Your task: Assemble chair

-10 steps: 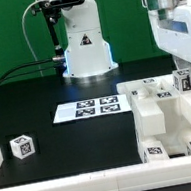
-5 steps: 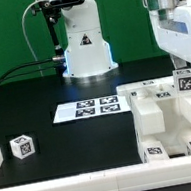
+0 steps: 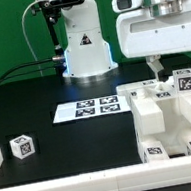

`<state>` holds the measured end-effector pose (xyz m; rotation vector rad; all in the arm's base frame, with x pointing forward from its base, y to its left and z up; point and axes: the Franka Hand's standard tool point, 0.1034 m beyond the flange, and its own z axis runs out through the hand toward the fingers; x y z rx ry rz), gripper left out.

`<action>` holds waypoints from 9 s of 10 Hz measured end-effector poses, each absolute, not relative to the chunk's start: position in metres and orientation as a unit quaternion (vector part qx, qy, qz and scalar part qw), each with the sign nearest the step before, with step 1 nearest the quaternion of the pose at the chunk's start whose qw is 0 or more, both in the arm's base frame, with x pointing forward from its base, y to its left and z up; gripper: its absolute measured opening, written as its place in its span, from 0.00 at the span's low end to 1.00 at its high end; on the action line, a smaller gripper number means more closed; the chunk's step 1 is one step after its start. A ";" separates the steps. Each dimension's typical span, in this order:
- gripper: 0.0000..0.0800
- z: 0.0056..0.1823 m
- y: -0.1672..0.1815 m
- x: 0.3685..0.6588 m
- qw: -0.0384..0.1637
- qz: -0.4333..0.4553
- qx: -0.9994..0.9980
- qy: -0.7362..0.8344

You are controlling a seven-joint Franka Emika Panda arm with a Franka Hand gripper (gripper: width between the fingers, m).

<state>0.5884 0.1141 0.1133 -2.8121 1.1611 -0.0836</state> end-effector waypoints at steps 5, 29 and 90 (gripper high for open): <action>0.67 0.112 0.112 0.594 0.018 -0.051 -0.978 0.202; 0.81 0.142 0.095 0.588 0.099 -0.013 -0.677 0.729; 0.36 0.018 -0.161 0.447 0.040 0.033 -0.990 0.130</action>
Offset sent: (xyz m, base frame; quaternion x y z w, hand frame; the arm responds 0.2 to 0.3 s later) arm 0.0000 0.0000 0.0000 0.0000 0.0000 -0.1296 0.9916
